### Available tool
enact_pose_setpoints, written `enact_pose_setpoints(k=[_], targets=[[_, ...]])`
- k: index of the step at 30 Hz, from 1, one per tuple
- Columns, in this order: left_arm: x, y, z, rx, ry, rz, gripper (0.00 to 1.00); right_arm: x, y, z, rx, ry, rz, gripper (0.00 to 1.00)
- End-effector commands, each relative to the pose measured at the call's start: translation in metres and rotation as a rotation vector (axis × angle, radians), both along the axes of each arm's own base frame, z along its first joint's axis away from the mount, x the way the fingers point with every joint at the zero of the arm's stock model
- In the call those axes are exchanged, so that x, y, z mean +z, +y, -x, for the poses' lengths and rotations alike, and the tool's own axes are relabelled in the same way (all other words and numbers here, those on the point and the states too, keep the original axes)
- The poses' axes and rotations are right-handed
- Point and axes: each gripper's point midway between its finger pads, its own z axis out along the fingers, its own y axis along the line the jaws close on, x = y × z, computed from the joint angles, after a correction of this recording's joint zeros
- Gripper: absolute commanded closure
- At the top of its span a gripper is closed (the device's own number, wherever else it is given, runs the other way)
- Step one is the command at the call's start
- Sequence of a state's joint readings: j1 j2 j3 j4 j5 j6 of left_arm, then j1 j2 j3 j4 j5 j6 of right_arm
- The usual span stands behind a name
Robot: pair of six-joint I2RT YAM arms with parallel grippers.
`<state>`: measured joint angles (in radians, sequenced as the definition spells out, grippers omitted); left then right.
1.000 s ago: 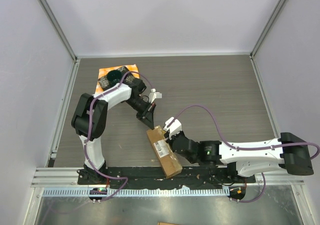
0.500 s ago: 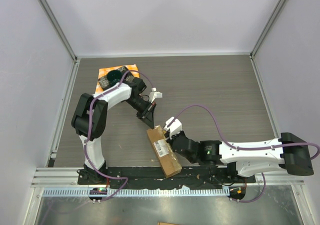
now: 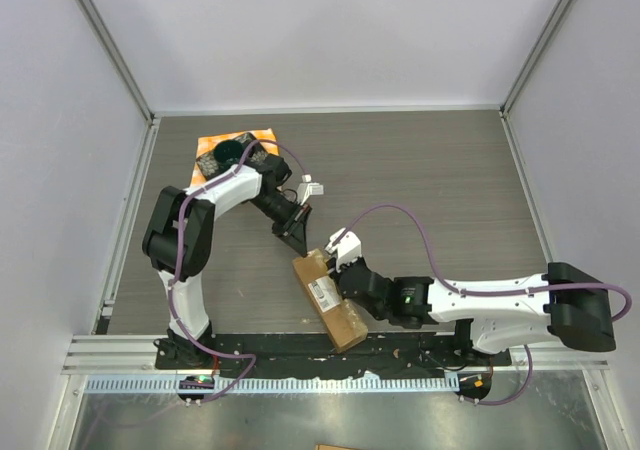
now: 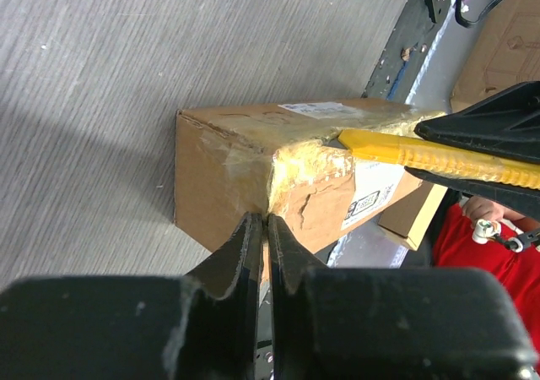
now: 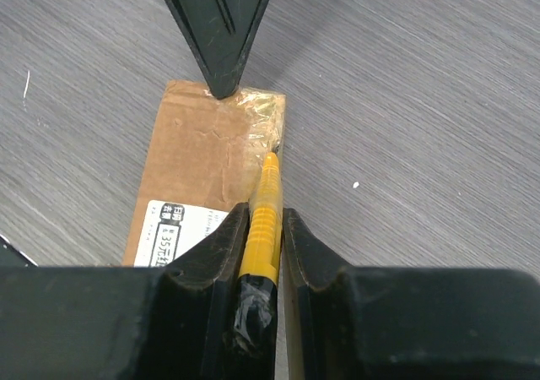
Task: Unpack the express box
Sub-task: Cut the express box at the center of the board.
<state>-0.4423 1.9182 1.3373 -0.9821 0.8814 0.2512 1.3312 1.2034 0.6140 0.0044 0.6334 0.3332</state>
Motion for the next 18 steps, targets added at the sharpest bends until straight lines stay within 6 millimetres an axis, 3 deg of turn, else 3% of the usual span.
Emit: enact_pose_setpoints(k=[1,7,11,12,15,18], targets=[[0.009,-0.002,-0.012,-0.014,-0.055,0.024,0.88,-0.026,0.0,0.004,0.012,0.065,0.045,0.99],[0.02,-0.01,-0.022,-0.019,-0.062,0.051,0.78,-0.024,0.004,0.005,0.028,0.069,0.042,0.99],[0.026,-0.016,-0.024,-0.028,-0.036,0.079,0.42,-0.019,0.008,0.005,0.037,0.068,0.035,0.99],[0.026,-0.016,-0.025,-0.029,-0.037,0.08,0.38,-0.019,0.008,0.005,0.039,0.067,0.036,0.99],[0.017,-0.014,-0.02,-0.037,-0.018,0.071,0.42,-0.016,0.009,0.006,0.044,0.065,0.032,0.99],[0.01,-0.011,-0.013,-0.05,0.007,0.066,0.63,-0.016,0.007,0.005,0.042,0.063,0.034,0.99]])
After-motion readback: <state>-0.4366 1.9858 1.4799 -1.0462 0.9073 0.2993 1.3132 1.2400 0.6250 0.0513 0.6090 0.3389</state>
